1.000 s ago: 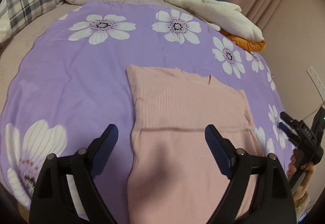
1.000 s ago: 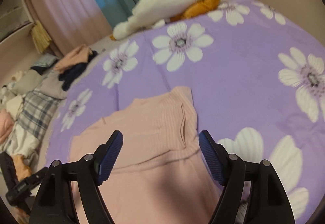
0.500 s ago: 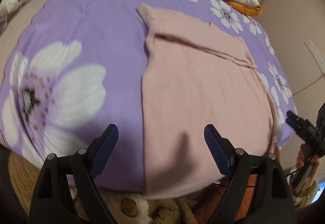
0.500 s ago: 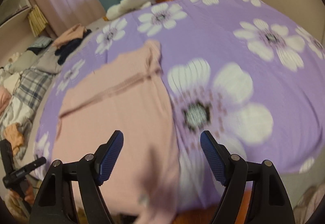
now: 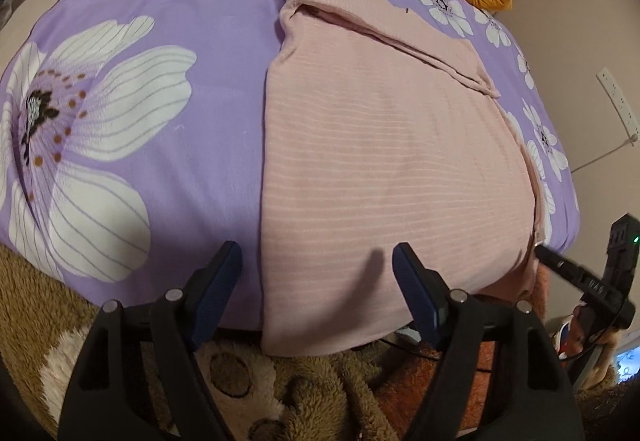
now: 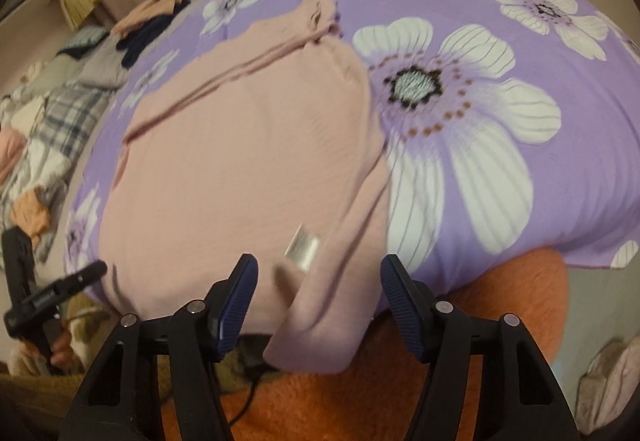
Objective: Fold small clothes
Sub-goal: 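Grasp the sweater hem with the left gripper while the right gripper grasps the hem by the label, then lift the hem with both grippers and fold it toward the collar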
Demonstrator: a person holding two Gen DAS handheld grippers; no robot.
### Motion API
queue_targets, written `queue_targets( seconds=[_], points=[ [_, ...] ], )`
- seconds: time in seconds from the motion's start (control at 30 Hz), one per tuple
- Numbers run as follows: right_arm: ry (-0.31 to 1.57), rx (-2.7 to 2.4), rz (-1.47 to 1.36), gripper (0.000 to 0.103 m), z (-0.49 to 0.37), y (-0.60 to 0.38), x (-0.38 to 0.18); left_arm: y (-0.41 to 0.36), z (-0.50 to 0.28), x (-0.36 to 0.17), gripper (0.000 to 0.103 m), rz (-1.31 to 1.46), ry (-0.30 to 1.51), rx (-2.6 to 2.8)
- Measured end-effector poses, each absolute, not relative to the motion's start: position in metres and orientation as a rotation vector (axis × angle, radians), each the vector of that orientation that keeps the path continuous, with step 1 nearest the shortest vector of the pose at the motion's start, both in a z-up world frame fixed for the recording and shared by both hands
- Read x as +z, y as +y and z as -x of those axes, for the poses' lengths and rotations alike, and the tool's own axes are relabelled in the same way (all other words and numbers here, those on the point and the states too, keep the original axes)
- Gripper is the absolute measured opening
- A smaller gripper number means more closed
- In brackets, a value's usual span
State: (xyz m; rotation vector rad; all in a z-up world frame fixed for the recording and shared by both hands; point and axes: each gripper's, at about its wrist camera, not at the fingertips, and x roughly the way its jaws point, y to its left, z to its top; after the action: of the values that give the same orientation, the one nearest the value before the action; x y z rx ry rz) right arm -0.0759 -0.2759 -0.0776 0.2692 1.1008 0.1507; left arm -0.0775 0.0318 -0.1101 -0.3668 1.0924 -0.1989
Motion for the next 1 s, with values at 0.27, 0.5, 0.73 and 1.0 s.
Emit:
queue_targets(
  seconds=[0.27, 0.5, 0.73, 1.0],
  points=[
    [1.123, 0.121, -0.221, 0.046, 0.075, -0.274, -0.087, 0.028, 0.08, -0.113, 0.044, 0.33, 1.086, -0.185],
    [1.116, 0.099, -0.213, 0.007, 0.079, -0.281, -0.08, 0.025, 0.08, -0.109, 0.006, 0.311, 1.054, -0.144],
    [1.044, 0.133, -0.23, 0.005, 0.071, -0.285, -0.058, 0.03, 0.075, -0.096, 0.005, 0.356, 1.055, -0.165],
    [0.94, 0.226, -0.293, 0.005, 0.051, -0.285, -0.027, 0.031, 0.074, -0.059, 0.005, 0.37, 0.958, -0.202]
  ],
)
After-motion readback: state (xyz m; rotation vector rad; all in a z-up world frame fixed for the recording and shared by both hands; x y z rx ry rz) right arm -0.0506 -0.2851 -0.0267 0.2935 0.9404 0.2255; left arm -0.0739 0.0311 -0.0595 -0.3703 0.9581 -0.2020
